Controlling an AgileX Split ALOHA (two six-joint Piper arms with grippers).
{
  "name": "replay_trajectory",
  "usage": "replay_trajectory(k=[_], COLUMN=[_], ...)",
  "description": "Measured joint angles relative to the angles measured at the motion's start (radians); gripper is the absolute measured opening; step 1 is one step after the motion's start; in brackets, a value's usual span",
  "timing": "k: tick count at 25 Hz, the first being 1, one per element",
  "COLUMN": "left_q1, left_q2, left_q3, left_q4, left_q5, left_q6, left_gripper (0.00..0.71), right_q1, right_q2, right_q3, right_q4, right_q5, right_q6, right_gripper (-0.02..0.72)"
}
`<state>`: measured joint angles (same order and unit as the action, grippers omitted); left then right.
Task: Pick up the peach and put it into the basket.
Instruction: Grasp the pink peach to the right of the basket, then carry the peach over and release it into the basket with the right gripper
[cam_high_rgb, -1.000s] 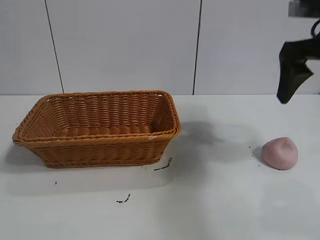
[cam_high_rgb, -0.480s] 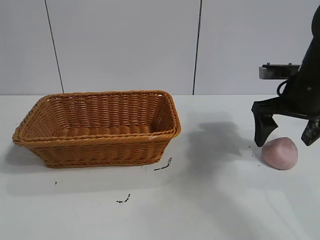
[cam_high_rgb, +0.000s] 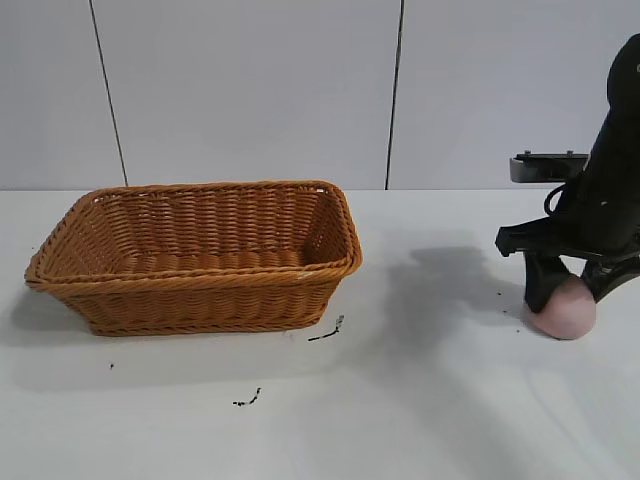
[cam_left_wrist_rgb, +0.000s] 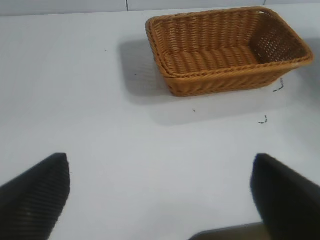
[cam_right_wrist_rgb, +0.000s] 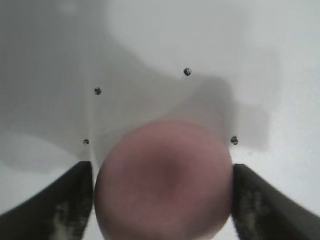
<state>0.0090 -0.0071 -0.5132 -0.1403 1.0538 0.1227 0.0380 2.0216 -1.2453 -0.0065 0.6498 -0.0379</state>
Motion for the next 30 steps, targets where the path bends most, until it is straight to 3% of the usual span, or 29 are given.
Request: replay_trajectory(k=[4, 8, 12, 22, 30], left_q1=[0.000, 0.000, 0.000, 0.000, 0.000], left_q2=[0.000, 0.000, 0.000, 0.000, 0.000], left_q3=[0.000, 0.000, 0.000, 0.000, 0.000], left_q4=[0.000, 0.000, 0.000, 0.000, 0.000], left_q5=[0.000, 0.000, 0.000, 0.000, 0.000], left_q6=[0.000, 0.000, 0.000, 0.000, 0.000], left_gripper=[0.694, 0.694, 0.694, 0.694, 0.694], right_q1=[0.000, 0.000, 0.028, 0.292, 0.539], right_q2=[-0.060, -0.092, -0.082, 0.044, 0.122], right_q3=[-0.082, -0.272, -0.454, -0.814, -0.846], right_q4=[-0.005, 0.006, 0.026, 0.054, 0.068], right_q5=[0.105, 0.282, 0.384, 0.409, 0.298], right_q6=[0.000, 0.000, 0.000, 0.031, 0.038], right_gripper=[-0.011, -0.011, -0.011, -0.011, -0.011])
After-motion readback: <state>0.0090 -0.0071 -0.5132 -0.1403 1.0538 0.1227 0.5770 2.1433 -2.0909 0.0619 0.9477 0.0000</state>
